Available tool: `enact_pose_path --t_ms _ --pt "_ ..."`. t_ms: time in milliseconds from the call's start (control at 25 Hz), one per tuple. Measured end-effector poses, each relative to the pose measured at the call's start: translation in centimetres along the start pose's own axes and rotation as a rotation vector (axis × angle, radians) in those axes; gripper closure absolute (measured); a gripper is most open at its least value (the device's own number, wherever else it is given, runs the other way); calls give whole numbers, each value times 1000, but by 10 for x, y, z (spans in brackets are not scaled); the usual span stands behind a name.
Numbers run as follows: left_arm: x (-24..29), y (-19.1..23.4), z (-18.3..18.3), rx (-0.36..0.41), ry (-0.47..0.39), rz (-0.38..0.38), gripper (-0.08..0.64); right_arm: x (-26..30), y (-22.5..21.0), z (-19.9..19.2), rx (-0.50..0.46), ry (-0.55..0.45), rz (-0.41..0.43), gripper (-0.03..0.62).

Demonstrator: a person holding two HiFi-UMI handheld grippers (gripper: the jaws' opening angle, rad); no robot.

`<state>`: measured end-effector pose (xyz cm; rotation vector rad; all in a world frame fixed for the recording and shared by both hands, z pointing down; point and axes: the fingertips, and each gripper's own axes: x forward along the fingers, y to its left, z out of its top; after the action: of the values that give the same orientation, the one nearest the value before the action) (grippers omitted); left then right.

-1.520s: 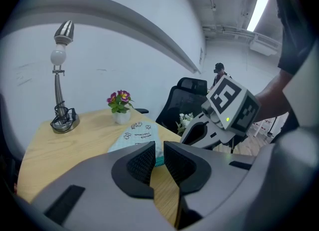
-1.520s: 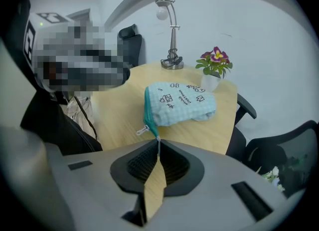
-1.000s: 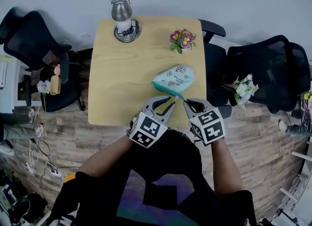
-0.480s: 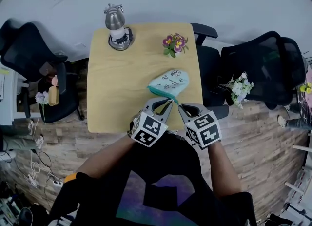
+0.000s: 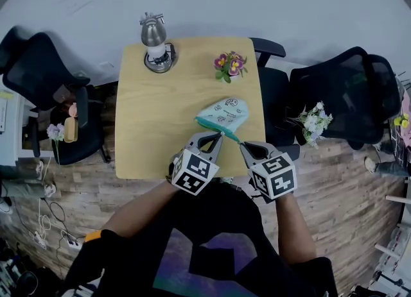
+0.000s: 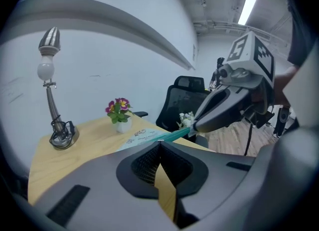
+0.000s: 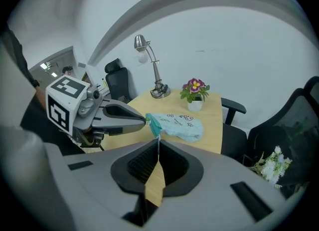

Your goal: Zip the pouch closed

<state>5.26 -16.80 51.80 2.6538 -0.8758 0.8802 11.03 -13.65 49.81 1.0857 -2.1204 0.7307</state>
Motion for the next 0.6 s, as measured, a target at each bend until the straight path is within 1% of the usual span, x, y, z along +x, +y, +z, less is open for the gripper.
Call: enact_pose_path --t_ms 120,360,480,600 --pt "-1 25 -7 -40 25 50 551 -7 -10 -2 15 -2 -18 568" --pt "1 59 -26 -64 73 118 551 -13 -24 -9 44 -6 -45 568" --pt "1 66 -34 -78 86 129 549 -14 -28 -13 53 -6 -49 568" --pt "3 65 -39 -85 99 134 549 -11 -28 -14 39 -2 -61 568"
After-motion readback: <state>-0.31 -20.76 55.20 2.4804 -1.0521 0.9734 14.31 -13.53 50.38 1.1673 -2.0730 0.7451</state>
